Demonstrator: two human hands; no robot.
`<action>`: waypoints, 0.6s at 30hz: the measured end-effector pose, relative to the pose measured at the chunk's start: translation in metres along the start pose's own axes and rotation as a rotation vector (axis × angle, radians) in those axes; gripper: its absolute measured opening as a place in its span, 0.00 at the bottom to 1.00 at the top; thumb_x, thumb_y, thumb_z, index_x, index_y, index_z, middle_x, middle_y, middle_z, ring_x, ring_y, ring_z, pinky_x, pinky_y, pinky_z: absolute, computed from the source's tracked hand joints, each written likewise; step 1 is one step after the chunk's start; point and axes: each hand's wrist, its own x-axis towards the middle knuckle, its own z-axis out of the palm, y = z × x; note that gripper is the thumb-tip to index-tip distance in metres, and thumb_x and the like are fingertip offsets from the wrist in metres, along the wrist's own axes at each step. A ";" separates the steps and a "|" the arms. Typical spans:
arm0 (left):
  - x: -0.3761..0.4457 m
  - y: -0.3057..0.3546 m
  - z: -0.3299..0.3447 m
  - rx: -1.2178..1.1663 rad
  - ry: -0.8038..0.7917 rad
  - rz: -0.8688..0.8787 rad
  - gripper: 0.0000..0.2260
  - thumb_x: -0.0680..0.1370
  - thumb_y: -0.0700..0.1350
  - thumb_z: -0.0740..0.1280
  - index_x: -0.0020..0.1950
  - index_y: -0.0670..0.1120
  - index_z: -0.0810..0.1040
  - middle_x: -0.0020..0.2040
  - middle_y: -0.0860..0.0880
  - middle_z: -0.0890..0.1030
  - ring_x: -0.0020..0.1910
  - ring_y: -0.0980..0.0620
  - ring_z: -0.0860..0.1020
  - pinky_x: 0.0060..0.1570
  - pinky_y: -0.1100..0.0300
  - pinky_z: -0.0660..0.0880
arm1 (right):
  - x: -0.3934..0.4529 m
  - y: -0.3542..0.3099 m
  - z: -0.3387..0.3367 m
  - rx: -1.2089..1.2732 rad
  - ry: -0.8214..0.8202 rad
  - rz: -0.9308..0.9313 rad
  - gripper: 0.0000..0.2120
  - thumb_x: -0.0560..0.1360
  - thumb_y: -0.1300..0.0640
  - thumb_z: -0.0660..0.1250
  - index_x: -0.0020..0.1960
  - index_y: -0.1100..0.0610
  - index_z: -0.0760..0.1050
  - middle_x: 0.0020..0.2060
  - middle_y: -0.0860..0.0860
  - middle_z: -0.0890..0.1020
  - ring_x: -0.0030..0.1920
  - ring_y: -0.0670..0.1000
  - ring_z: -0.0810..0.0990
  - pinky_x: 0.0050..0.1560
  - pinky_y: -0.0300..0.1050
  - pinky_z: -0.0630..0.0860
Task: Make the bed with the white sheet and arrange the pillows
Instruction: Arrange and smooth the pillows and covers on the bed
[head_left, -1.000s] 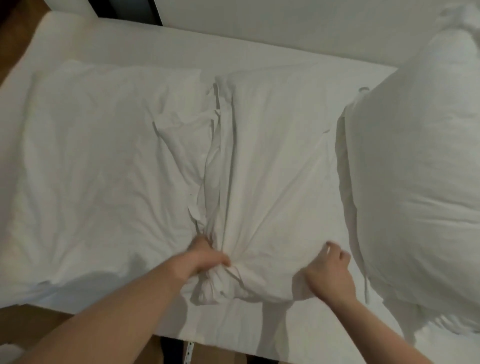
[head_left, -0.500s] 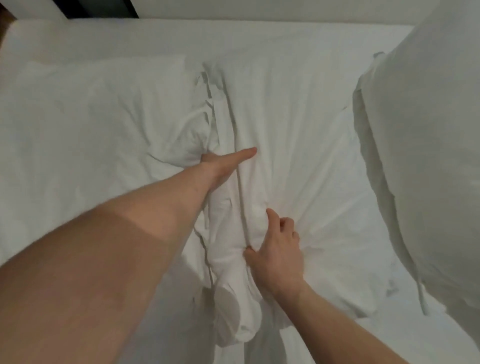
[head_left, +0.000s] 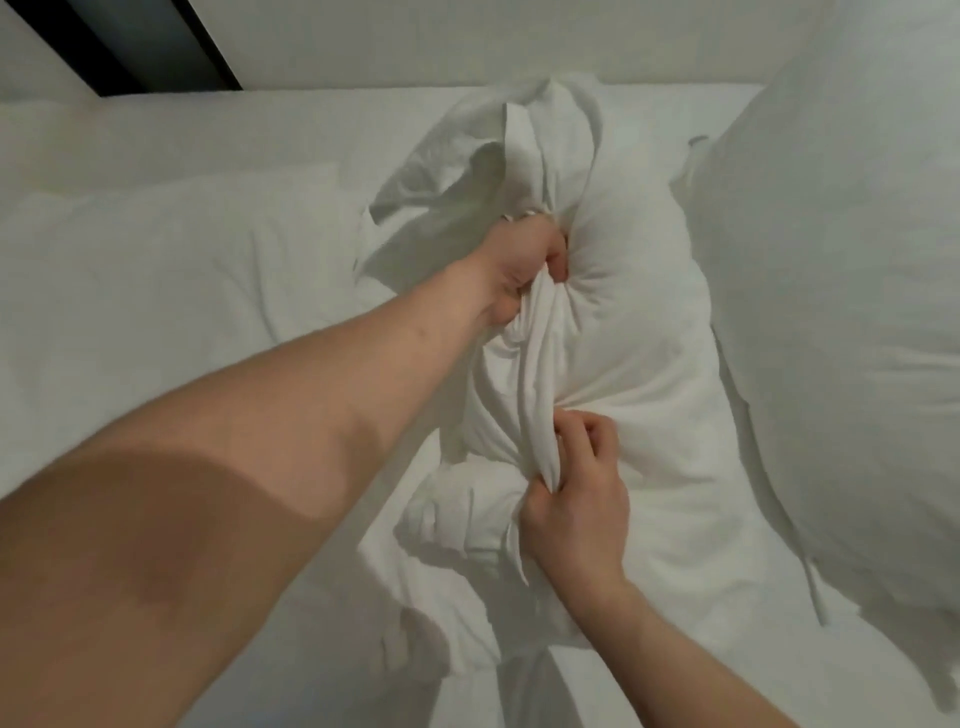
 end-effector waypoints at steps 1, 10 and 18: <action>0.006 -0.011 -0.005 0.037 0.016 -0.037 0.14 0.52 0.34 0.63 0.36 0.37 0.78 0.37 0.41 0.79 0.35 0.45 0.79 0.37 0.59 0.76 | 0.002 0.007 0.002 -0.061 -0.041 0.019 0.33 0.63 0.69 0.65 0.63 0.45 0.74 0.58 0.43 0.71 0.49 0.51 0.77 0.40 0.48 0.75; -0.036 -0.243 -0.100 0.194 0.249 -0.443 0.46 0.60 0.81 0.66 0.65 0.49 0.80 0.62 0.48 0.83 0.58 0.48 0.82 0.65 0.52 0.74 | -0.021 0.046 0.002 -0.474 -0.401 0.037 0.40 0.70 0.33 0.64 0.79 0.44 0.62 0.72 0.50 0.67 0.65 0.58 0.71 0.62 0.57 0.73; -0.137 -0.217 -0.020 -0.014 0.022 -0.644 0.19 0.75 0.66 0.68 0.52 0.51 0.83 0.48 0.49 0.87 0.51 0.49 0.83 0.60 0.49 0.78 | -0.047 0.063 -0.004 -0.305 -0.482 0.089 0.35 0.72 0.58 0.66 0.77 0.41 0.62 0.75 0.45 0.62 0.56 0.57 0.82 0.50 0.47 0.77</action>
